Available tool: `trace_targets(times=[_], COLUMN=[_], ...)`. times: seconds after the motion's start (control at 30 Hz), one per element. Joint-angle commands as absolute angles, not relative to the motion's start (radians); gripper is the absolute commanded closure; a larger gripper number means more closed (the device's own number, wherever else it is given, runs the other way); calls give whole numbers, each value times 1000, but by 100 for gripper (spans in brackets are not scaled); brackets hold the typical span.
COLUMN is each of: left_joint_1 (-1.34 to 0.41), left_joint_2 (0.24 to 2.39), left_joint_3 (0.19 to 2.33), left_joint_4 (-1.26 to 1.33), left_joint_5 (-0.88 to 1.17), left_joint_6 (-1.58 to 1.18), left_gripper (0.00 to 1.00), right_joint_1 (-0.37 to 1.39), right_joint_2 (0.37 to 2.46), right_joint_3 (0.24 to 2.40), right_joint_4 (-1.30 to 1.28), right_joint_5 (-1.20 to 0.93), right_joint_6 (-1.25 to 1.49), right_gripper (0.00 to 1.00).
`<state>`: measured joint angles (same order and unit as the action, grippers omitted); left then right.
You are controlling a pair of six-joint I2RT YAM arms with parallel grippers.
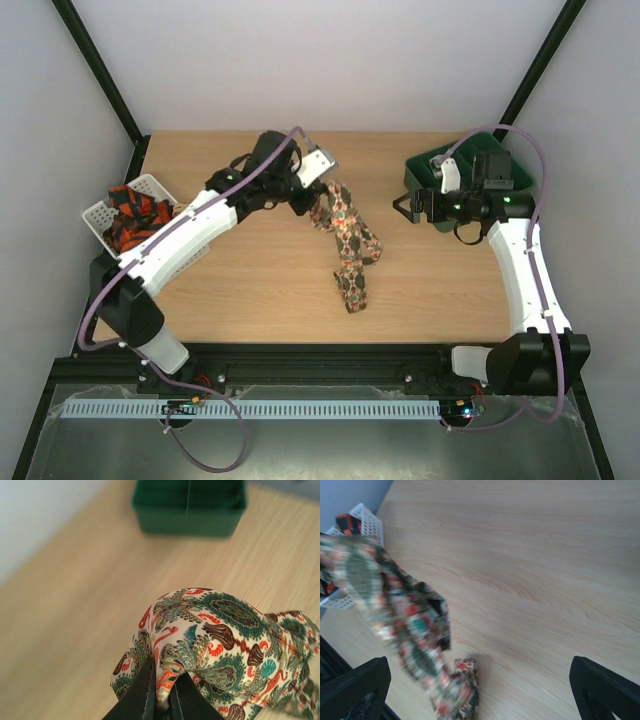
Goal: Roll the ties
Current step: Place the tie at the center of the board.
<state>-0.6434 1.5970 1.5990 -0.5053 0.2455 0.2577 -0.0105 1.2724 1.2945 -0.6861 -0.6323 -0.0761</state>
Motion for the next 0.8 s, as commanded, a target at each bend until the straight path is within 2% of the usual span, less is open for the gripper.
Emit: trace_targets(times=[0.0, 0.23, 0.27, 0.3, 0.37, 0.43, 0.47, 0.53, 0.6, 0.77], left_joint_1=[-542, -302, -289, -284, -281, -279, -282, -308, -348, -494], left_joint_2=[1680, 1908, 1950, 1988, 2039, 2016, 1988, 1916, 1829, 1707], left_joint_3=[1452, 1578, 1617, 1661, 1716, 1700, 1675, 1604, 1509, 1354], left_joint_4=[-457, -432, -456, -485, -534, -539, -541, -538, -556, -636], left_joint_5=[206, 68, 42, -1, -68, -26, 21, 92, 173, 295], left_joint_6=[272, 244, 247, 257, 289, 322, 354, 422, 535, 766], left_gripper=[98, 98, 95, 85, 56, 30, 22, 13, 10, 8], right_joint_1=[-18, -23, -24, -26, -29, -33, -35, -41, -49, -66], right_joint_2=[1229, 1228, 1232, 1236, 1244, 1250, 1249, 1249, 1248, 1248], right_joint_3=[1226, 1184, 1182, 1184, 1191, 1197, 1198, 1195, 1187, 1176], right_joint_4=[-740, -735, -730, -728, -728, -729, -727, -726, -724, -715], right_joint_5=[-553, -533, -535, -539, -541, -541, -541, -546, -556, -587], right_joint_6=[-124, -120, -114, -111, -106, -104, -102, -96, -92, -81], right_gripper=[1, 2, 1, 1, 1, 1, 1, 2, 2, 1])
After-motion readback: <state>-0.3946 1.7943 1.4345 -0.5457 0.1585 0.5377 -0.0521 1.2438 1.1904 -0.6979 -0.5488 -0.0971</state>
